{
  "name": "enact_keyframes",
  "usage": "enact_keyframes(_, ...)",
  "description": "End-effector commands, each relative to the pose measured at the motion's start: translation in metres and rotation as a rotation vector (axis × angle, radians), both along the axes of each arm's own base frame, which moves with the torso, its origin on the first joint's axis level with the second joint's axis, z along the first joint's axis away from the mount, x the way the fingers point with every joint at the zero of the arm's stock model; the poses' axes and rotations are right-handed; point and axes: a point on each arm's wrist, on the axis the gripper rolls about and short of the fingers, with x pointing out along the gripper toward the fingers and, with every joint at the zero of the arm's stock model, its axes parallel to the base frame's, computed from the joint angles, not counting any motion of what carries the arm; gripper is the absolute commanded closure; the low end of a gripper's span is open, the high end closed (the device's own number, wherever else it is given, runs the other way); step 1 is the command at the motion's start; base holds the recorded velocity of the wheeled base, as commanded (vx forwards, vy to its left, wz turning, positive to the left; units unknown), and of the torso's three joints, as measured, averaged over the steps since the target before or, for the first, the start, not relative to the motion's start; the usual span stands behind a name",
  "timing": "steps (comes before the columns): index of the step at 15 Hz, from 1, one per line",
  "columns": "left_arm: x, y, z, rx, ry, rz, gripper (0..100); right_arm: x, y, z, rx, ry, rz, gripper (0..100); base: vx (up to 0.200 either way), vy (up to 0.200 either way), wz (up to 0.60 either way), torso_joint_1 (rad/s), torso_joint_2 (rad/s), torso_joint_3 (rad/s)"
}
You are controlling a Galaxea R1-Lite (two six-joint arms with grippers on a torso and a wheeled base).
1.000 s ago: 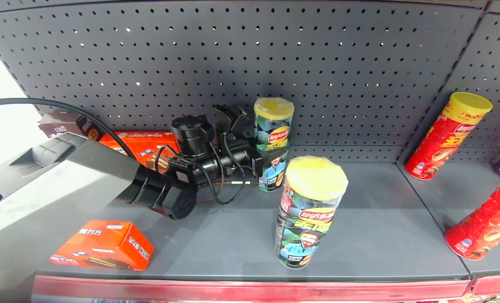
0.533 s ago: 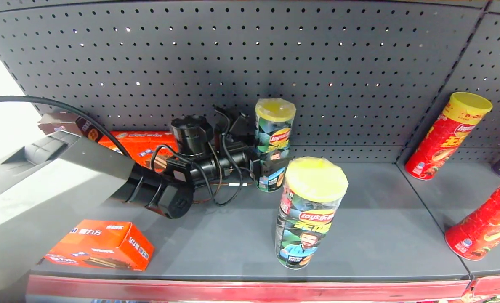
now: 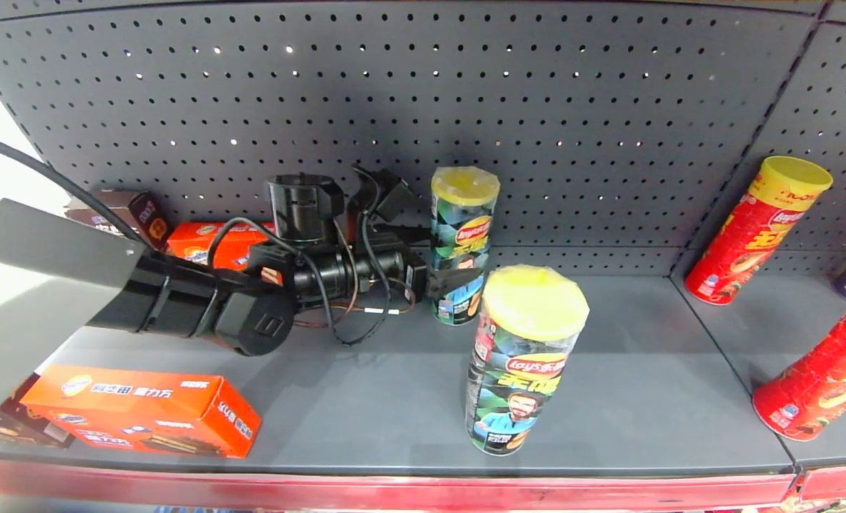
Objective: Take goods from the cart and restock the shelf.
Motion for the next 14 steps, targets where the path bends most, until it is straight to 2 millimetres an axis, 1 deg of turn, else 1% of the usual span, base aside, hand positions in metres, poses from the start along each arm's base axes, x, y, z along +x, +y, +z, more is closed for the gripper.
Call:
enact_keyframes(1, -0.009, 0.003, 0.018, -0.009, -0.024, 0.0, 0, 0.0, 0.0, 0.0, 0.0, 0.001, -0.001, 0, 0.0, 0.0, 0.0, 0.0, 0.0, 0.0)
enact_keyframes(5, -0.012, 0.007, 0.015, 0.089, -0.034, 0.024, 0, 0.0, 0.0, 0.0, 0.0, 0.001, -0.001, 0, 0.0, 0.0, 0.0, 0.0, 0.0, 0.0)
enact_keyframes(7, -0.012, 0.007, 0.014, 0.104, -0.041, 0.048, 0, 0.0, 0.0, 0.0, 0.0, 0.001, -0.001, 0, 0.0, 0.0, 0.0, 0.0, 0.0, 0.0)
enact_keyframes(11, -0.011, 0.009, 0.009, 0.139, -0.027, 0.151, 0, 0.0, 0.0, 0.0, 0.0, 0.001, -0.001, 0, 0.0, 0.0, 0.0, 0.0, 0.0, 0.0)
enact_keyframes(14, -0.01, 0.01, 0.006, 0.151, -0.018, 0.185, 0, 0.0, 0.0, 0.0, 0.0, 0.001, 0.001, 0, 0.0, 0.0, 0.0, 0.0, 0.0, 0.0)
